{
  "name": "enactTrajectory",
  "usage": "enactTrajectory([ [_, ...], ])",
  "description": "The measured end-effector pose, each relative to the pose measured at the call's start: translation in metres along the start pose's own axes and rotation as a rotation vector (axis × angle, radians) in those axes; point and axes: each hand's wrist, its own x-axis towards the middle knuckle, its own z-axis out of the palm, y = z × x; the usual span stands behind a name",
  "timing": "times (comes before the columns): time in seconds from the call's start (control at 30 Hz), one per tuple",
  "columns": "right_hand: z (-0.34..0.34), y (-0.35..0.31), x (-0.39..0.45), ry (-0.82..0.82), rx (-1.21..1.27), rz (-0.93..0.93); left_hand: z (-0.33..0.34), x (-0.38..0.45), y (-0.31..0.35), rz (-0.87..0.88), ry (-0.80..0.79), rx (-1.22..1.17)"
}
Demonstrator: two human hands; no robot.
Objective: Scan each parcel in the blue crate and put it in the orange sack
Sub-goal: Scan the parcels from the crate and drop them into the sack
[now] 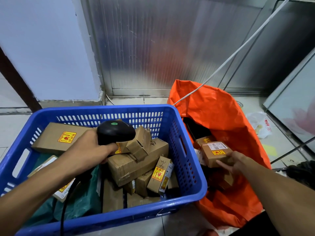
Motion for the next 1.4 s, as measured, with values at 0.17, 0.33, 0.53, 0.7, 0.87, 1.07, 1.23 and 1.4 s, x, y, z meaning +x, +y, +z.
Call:
enactTrajectory([
  [0.17, 0.005, 0.005, 0.005, 0.027, 0.006, 0.002, 0.003, 0.001, 0.0, 0.005, -0.006, 0.01],
  [0.33, 0.011, 0.008, -0.002, 0.045, -0.065, -0.036, 0.005, 0.003, -0.002, 0.017, 0.005, 0.018],
  [0.53, 0.015, 0.003, 0.013, -0.023, -0.078, -0.063, 0.005, 0.004, -0.003, 0.013, 0.009, 0.031],
  [0.7, 0.04, -0.011, 0.004, -0.043, -0.21, -0.243, 0.001, 0.004, -0.004, 0.005, 0.025, 0.046],
  [0.87, 0.08, -0.015, -0.019, -0.064, -0.338, -0.47, -0.004, 0.003, -0.006, -0.001, 0.037, 0.03],
  [1.07, 0.124, 0.004, -0.04, 0.15, -0.614, -0.816, -0.013, -0.001, -0.008, 0.012, 0.038, 0.014],
  [1.23, 0.16, 0.044, -0.068, 0.072, -0.734, -1.036, -0.016, -0.002, -0.01, 0.036, 0.036, 0.016],
  [1.4, 0.194, 0.079, -0.082, -0.269, -0.863, -0.973, -0.016, 0.0, -0.012, 0.045, 0.042, 0.017],
])
